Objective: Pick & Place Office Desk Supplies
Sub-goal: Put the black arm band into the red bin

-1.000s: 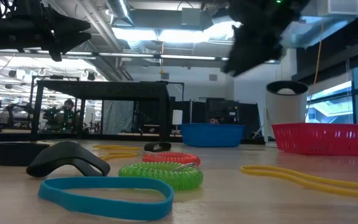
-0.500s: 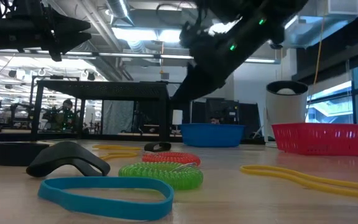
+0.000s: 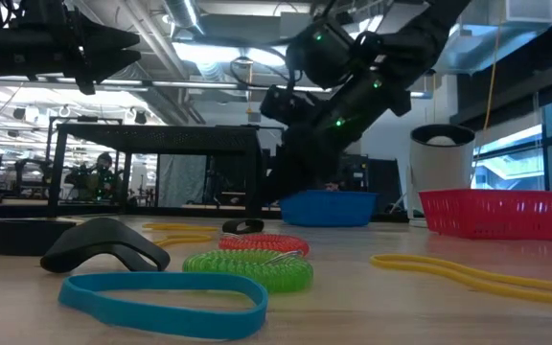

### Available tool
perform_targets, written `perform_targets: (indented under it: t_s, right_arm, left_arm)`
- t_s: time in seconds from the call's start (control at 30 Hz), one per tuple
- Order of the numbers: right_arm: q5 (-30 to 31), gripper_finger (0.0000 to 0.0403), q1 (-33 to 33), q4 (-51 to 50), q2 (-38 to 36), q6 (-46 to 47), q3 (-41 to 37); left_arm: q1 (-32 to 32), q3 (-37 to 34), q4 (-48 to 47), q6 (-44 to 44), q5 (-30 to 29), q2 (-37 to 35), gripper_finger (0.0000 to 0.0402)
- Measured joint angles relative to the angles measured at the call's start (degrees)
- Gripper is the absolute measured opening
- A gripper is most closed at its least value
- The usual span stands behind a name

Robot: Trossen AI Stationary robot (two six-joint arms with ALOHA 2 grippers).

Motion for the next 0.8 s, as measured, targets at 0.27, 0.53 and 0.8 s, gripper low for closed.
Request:
perform_targets:
  t_s: [0.27, 0.53, 0.8]
  right_arm:
    - [0.0, 0.0203, -0.7, 1.8, 3.3, -4.0, 1.5]
    - [-4.8, 0.0203, -2.0, -3.9, 8.1, -4.0, 8.5]
    - [-6.3, 0.0203, -2.6, -7.1, 10.8, -3.9, 12.9]
  left_arm:
    - [0.0, 0.0, 0.0, 0.0, 0.0, 0.0, 0.0194]
    - [0.0, 0.0, 0.0, 0.0, 0.0, 0.0, 0.0194]
    - [0.0, 0.0, 0.0, 0.0, 0.0, 0.0, 0.0194]
